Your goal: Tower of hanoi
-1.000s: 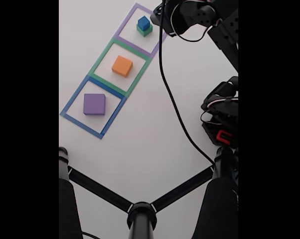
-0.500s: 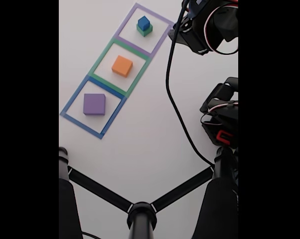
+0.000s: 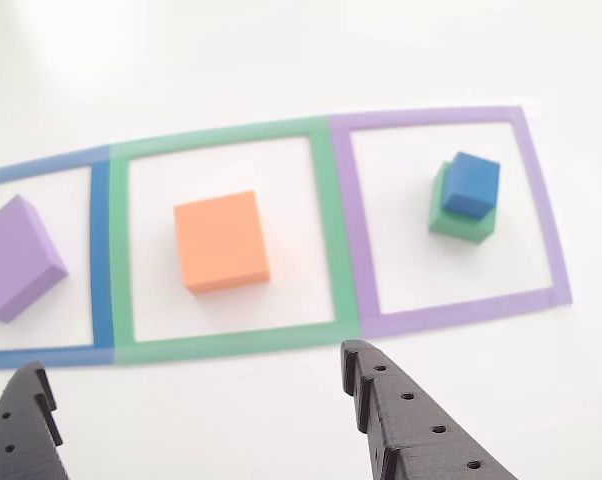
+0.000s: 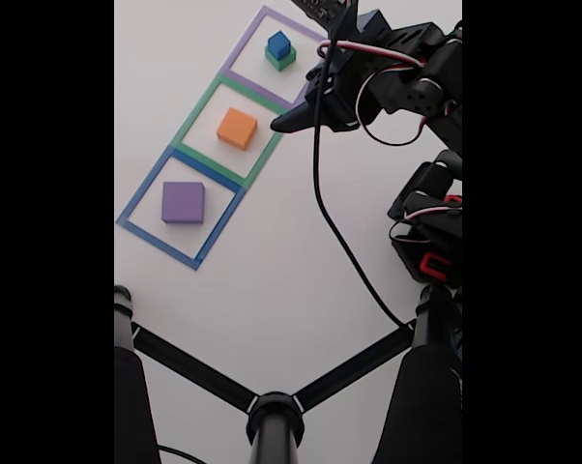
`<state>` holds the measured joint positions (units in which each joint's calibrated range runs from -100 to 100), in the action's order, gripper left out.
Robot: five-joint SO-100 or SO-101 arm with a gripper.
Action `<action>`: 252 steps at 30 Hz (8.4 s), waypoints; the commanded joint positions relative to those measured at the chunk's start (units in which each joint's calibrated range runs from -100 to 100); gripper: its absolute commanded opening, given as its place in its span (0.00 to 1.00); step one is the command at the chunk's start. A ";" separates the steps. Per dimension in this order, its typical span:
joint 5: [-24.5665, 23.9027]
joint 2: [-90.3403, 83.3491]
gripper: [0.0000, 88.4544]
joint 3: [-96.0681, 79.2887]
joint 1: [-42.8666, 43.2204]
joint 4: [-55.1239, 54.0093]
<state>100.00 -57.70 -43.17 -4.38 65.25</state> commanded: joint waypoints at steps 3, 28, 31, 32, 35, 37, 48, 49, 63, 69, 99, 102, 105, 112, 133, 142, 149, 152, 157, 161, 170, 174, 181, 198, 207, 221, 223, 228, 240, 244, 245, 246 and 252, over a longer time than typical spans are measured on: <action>0.00 -3.27 0.44 -12.85 1.37 -15.19; 0.00 30.78 0.46 -45.47 1.37 -96.37; 0.00 36.47 0.46 -45.56 1.60 -102.60; 0.00 38.31 0.46 -45.47 1.60 -104.46; 0.00 43.68 0.46 -44.20 1.52 -108.19; 0.00 46.97 0.46 -43.66 1.83 -111.02; 0.00 63.95 0.45 -36.84 2.74 -123.00; 0.00 64.92 0.45 -36.21 2.89 -123.40; 0.00 72.85 0.43 -31.66 4.57 -126.07; 0.00 73.73 0.41 -31.21 5.26 -126.16; 0.00 73.97 0.12 -30.57 6.48 -124.94; 0.00 70.92 0.12 -30.93 6.40 -122.43; 0.00 64.27 0.12 -32.48 6.10 -117.17; 0.00 40.56 0.12 -32.21 4.65 -90.38; 0.00 19.64 0.12 43.40 6.48 24.55; 0.00 19.08 0.13 54.30 12.04 34.59; 0.00 18.92 0.12 52.66 15.63 34.10; 0.00 18.52 0.12 49.57 16.69 32.89; 0.00 14.27 0.12 33.67 17.91 21.48; 0.00 10.83 0.12 17.50 19.21 6.99; 0.00 11.87 0.12 -10.04 22.87 -30.00; 0.00 16.12 0.12 -19.39 23.63 -47.64; 0.00 29.02 0.13 -26.66 24.32 -72.90; 0.00 50.97 0.13 -27.66 27.37 -100.74; 0.00 58.59 0.13 -25.12 26.61 -106.49; 0.00 64.03 0.14 -21.39 26.68 -109.24; 0.00 64.51 0.14 -21.21 26.68 -109.64; 0.00 65.40 0.15 -20.30 26.45 -109.81; 0.00 66.36 0.29 -21.12 25.31 -111.75; 0.00 66.20 0.35 -21.03 25.23 -112.15; 0.00 66.04 0.35 -21.03 25.23 -112.23; 0.00 65.88 0.36 -21.03 25.39 -112.23; 0.00 60.27 0.38 -21.67 26.61 -111.10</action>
<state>100.00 9.08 -65.45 21.33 -45.67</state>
